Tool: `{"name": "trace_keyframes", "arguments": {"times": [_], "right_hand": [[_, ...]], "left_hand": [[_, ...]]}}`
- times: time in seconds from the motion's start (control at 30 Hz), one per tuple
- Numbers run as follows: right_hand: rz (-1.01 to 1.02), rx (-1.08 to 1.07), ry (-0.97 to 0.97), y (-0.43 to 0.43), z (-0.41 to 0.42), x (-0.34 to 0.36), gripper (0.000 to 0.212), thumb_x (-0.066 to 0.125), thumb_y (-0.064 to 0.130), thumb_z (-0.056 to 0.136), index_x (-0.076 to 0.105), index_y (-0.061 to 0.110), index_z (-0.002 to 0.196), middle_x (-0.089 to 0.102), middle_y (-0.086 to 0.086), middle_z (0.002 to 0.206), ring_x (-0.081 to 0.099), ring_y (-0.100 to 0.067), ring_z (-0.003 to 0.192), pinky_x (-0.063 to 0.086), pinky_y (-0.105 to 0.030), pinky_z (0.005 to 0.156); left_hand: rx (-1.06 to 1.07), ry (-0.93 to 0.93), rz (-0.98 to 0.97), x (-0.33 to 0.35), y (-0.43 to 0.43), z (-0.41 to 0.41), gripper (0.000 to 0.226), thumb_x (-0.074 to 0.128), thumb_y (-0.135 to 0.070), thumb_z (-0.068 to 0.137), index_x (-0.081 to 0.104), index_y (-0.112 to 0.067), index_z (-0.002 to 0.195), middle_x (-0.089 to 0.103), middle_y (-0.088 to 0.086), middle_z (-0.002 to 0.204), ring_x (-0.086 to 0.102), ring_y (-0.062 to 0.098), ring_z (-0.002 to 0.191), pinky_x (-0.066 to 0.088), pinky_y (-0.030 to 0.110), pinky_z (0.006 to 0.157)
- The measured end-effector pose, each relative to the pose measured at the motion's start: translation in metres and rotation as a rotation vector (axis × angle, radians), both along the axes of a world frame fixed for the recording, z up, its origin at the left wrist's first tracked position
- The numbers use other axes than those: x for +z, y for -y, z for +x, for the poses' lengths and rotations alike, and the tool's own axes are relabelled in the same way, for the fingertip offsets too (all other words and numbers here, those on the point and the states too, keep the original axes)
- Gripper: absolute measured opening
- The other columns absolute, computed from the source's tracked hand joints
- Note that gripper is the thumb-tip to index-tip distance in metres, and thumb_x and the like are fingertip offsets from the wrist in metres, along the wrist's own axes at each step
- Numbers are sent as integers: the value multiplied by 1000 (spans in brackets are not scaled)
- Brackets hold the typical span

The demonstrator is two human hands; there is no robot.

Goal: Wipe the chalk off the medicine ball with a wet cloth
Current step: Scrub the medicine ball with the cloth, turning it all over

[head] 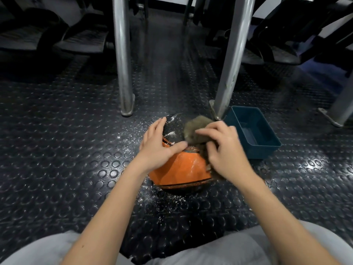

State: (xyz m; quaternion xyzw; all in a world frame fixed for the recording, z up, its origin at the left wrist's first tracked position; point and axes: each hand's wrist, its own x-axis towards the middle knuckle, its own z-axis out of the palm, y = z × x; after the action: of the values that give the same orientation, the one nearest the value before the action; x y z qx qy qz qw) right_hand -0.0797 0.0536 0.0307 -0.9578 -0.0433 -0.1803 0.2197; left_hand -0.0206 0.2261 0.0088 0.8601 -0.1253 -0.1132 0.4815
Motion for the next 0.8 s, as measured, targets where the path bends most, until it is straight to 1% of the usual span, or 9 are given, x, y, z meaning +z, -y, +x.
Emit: {"name": "trace_keyframes", "arguments": {"times": [0.13,0.23,0.33,0.5,0.57,0.63,0.7,0.77,0.8], "right_hand": [[67,-322,-63,40,9,-1,36,47,-1,90,64,17,116,52,1,109,41,-25,105,27,-20,82],[116,-170,111,14,3,7,34,54,-2,86,66,15,112,53,5,101,45,-19,98,26,-5,80],[53,35,79,-6,-7,0,32,54,-1,83,68,14,108,54,1,103,42,-14,93,25,-1,85],[64,-328,-105,49,11,-9,35,51,-2,88,66,16,114,54,-6,108,46,-30,109,30,-22,88],[123,-266,13,36,8,1,36,53,-2,86,66,17,113,54,-1,103,49,-27,106,30,-20,88],[168,-46,104,8,-3,6,35,54,0,83,67,17,110,54,3,102,50,-20,99,33,-18,90],[118,93,97,-9,-12,-1,33,52,5,81,69,18,106,52,5,101,46,-15,95,30,-6,88],[70,47,105,1,-6,-12,32,50,9,80,71,18,103,50,4,99,45,-15,94,28,-4,85],[86,-51,97,12,0,-15,32,50,9,81,71,18,103,49,3,97,46,-17,96,27,-4,84]], "left_hand": [[-7,-36,-16,0,0,0,94,64,-52,80,7,-32,151,3,-14,157,3,13,144,10,52,117],[20,-30,-26,-1,1,-1,92,65,-50,80,9,-32,151,5,-12,157,4,15,144,10,52,117],[27,-34,-49,-1,0,0,91,67,-45,80,11,-32,151,6,-11,156,4,15,144,10,48,118],[42,-103,-135,0,-1,3,90,68,-42,81,12,-31,150,8,-12,155,7,15,143,12,46,117],[59,-103,-148,-2,-1,5,90,68,-43,80,13,-32,150,8,-12,155,7,16,143,13,46,117],[79,-91,-147,-4,-1,5,89,69,-43,80,14,-32,150,10,-11,155,8,15,143,13,45,117],[81,-69,-141,-4,0,5,89,69,-41,80,15,-31,150,10,-10,156,8,15,143,12,44,117],[75,-82,-144,-3,0,4,90,69,-42,80,14,-31,150,9,-11,156,6,15,144,12,46,118],[69,-92,-148,-2,1,4,90,69,-43,80,13,-32,150,8,-11,156,6,15,144,12,48,118]]}}
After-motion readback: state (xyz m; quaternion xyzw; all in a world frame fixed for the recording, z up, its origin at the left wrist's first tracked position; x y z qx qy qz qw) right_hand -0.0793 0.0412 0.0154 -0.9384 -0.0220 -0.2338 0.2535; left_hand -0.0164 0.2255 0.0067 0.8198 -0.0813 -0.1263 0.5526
